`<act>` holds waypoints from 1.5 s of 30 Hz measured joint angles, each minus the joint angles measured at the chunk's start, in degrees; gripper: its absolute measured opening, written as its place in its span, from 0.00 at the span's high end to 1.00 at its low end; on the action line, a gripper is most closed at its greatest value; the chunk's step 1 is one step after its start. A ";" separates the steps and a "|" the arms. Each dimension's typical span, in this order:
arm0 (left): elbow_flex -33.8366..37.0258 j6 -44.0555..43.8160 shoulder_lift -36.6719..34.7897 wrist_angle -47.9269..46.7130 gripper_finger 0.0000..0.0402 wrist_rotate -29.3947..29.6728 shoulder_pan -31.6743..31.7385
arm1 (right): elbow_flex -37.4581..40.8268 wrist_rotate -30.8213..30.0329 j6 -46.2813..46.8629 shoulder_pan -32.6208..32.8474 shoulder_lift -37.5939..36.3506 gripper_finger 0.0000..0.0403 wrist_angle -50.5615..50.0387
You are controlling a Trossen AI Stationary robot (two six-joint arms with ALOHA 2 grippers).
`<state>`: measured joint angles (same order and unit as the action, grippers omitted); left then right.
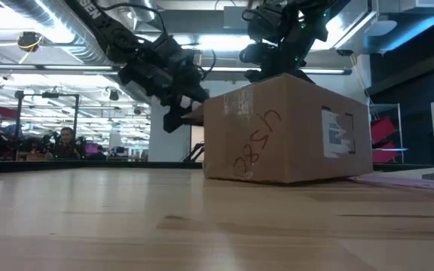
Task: Unpack boxes
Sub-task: Open the cardboard box using the cutter
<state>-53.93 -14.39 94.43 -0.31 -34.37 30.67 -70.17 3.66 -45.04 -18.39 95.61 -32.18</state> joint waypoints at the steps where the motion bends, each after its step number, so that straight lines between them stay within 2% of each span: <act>1: 0.00 1.60 -0.02 -0.92 0.30 0.37 0.63 | 0.00 0.00 0.00 0.00 0.00 0.64 0.02; 5: 0.00 9.46 -0.04 -4.31 0.20 5.30 3.36 | 0.05 0.14 0.72 0.00 0.00 0.64 0.34; 8: 0.00 13.45 -0.07 -5.57 0.19 9.97 5.21 | 0.07 0.90 0.94 0.00 0.02 0.64 0.92; 16: 0.00 10.79 -0.09 -3.24 0.18 10.84 7.24 | 0.03 0.92 1.26 -0.02 1.64 0.63 1.01; 20: 0.00 8.80 -0.11 -3.21 0.18 15.31 6.35 | 0.02 1.07 1.26 0.00 4.27 0.63 0.94; 25: 0.00 8.48 -0.11 -2.57 0.18 15.63 4.44 | 0.02 1.29 1.55 0.00 4.66 0.64 1.22; 30: 0.00 8.00 -0.10 -1.65 0.18 16.16 2.63 | 0.04 1.22 1.45 0.00 4.50 0.73 1.16; 36: 0.00 6.71 -0.11 -1.16 0.18 17.05 1.13 | -0.23 1.25 1.86 -0.04 4.39 0.97 0.08; 45: 0.00 3.53 -0.11 4.37 0.18 17.05 -2.63 | -0.52 1.25 4.59 -0.13 4.39 0.99 -1.07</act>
<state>-53.93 -10.86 94.32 4.06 -17.33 28.04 -70.70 4.91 -40.44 -18.52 100.01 -33.26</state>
